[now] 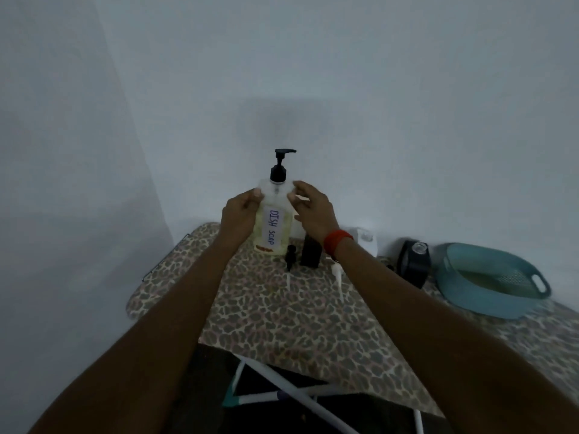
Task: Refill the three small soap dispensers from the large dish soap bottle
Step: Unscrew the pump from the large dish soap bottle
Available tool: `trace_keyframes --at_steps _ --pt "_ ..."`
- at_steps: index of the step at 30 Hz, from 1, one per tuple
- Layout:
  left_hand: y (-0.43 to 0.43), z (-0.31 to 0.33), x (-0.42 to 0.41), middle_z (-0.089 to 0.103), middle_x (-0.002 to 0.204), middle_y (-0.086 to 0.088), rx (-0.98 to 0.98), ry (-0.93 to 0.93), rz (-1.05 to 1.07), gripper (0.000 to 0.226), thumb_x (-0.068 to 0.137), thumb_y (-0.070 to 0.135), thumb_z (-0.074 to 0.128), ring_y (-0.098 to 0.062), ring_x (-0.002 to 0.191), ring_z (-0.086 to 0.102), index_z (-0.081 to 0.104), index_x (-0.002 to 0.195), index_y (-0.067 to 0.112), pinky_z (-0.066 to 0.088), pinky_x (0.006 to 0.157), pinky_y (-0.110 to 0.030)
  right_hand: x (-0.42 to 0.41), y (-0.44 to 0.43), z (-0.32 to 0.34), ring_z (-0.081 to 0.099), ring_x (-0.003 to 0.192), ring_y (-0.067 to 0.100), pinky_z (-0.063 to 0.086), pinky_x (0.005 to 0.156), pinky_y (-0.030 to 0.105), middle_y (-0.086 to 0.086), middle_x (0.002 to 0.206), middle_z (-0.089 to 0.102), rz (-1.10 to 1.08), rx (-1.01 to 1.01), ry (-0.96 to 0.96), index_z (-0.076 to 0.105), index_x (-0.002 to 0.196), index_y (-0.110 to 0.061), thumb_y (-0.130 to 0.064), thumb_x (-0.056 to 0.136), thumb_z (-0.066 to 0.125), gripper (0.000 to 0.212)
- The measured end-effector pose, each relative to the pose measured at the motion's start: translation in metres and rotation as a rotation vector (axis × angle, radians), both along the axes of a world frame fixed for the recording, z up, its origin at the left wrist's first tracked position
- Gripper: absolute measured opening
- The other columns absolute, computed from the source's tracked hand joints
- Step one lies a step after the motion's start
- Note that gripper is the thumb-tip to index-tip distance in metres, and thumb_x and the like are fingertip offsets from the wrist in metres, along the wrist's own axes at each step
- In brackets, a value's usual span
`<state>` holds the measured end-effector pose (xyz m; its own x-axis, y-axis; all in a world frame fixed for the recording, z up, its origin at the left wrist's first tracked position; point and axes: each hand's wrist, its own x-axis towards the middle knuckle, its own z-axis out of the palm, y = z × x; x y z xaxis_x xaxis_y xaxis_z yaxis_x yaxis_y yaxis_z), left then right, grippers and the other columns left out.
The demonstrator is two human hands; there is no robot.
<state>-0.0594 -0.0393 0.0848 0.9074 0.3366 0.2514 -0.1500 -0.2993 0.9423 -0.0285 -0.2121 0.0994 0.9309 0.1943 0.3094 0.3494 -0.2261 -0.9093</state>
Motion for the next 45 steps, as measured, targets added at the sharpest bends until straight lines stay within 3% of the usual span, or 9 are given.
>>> trace_keyframes --at_steps 5,10,13,19,24,33,39,42,45 --pt "-0.062 0.012 -0.033 0.068 0.131 -0.009 -0.104 0.028 -0.129 0.029 0.105 0.020 0.054 -0.027 0.123 0.063 0.070 0.126 0.010 0.055 0.101 -0.051 -0.051 -0.075 0.018 0.066 0.107 0.018 0.061 0.079 0.042 0.002 0.123 0.064 -0.047 0.063 0.002 0.059 0.131 -0.016 -0.028 0.095 0.066 0.039" --pt "-0.146 -0.012 -0.074 0.074 0.089 -0.001 -0.220 0.091 -0.336 0.017 0.102 0.027 0.061 -0.021 0.087 0.070 0.076 0.105 0.018 0.063 0.077 -0.038 -0.105 -0.169 0.002 0.067 0.096 0.015 0.060 0.082 0.042 0.004 0.108 0.067 -0.107 0.081 0.084 0.063 0.120 -0.012 -0.018 0.091 0.070 0.030" --pt "-0.192 -0.044 -0.088 0.072 0.095 0.000 -0.210 0.155 -0.440 0.033 0.101 0.032 0.060 -0.014 0.085 0.069 0.071 0.122 0.009 0.062 0.067 -0.027 -0.132 -0.221 -0.020 0.068 0.097 0.022 0.060 0.082 0.043 0.015 0.109 0.067 -0.142 0.063 0.154 0.061 0.120 0.000 -0.007 0.091 0.069 0.030" --pt "-0.262 -0.095 -0.102 0.072 0.109 -0.003 -0.167 0.221 -0.605 0.045 0.101 0.039 0.059 -0.017 0.103 0.067 0.062 0.138 0.014 0.060 0.090 -0.038 -0.165 -0.291 -0.067 0.066 0.106 0.030 0.054 0.091 0.050 0.019 0.122 0.065 -0.230 -0.002 0.221 0.058 0.128 0.000 -0.006 0.094 0.065 0.036" --pt "-0.289 -0.107 -0.097 0.075 0.105 -0.009 -0.094 0.196 -0.592 0.047 0.103 0.043 0.055 -0.020 0.094 0.066 0.058 0.144 0.020 0.057 0.084 -0.040 -0.170 -0.315 -0.085 0.065 0.094 0.015 0.056 0.077 0.028 0.011 0.120 0.065 -0.256 0.059 0.217 0.059 0.123 -0.002 -0.004 0.095 0.063 0.028" --pt "-0.288 -0.146 -0.117 0.051 0.144 0.007 0.107 0.128 -0.680 0.072 0.092 0.015 0.074 -0.007 0.127 0.054 0.039 0.155 0.016 0.049 0.104 -0.031 -0.153 -0.308 -0.091 0.056 0.122 0.029 0.046 0.105 0.047 0.002 0.142 0.052 -0.179 -0.168 0.144 0.047 0.142 -0.027 -0.034 0.093 0.067 0.054" --pt "-0.282 -0.149 -0.112 0.064 0.138 0.002 -0.306 0.365 -0.555 0.032 0.104 0.042 0.050 -0.018 0.126 0.060 0.062 0.131 0.030 0.050 0.093 -0.028 -0.148 -0.303 -0.085 0.061 0.107 0.029 0.049 0.098 0.051 0.007 0.127 0.060 -0.215 -0.186 0.093 0.056 0.127 -0.032 -0.028 0.089 0.073 0.042" --pt "-0.271 -0.134 -0.101 0.075 0.114 0.009 -0.349 0.382 -0.540 0.054 0.094 0.069 0.037 -0.024 0.123 0.063 0.073 0.110 0.031 0.051 0.093 -0.035 -0.150 -0.302 -0.071 0.062 0.102 0.025 0.052 0.094 0.045 0.011 0.124 0.063 -0.161 -0.188 0.048 0.059 0.131 -0.018 -0.022 0.090 0.071 0.043" --pt "-0.268 -0.121 -0.097 0.071 0.128 -0.001 -0.352 0.402 -0.594 0.082 0.079 0.088 0.032 -0.025 0.124 0.062 0.071 0.120 0.029 0.048 0.107 -0.047 -0.157 -0.298 -0.045 0.064 0.095 0.017 0.054 0.082 0.032 0.008 0.119 0.067 -0.104 -0.103 0.041 0.059 0.132 -0.015 -0.020 0.092 0.069 0.041"
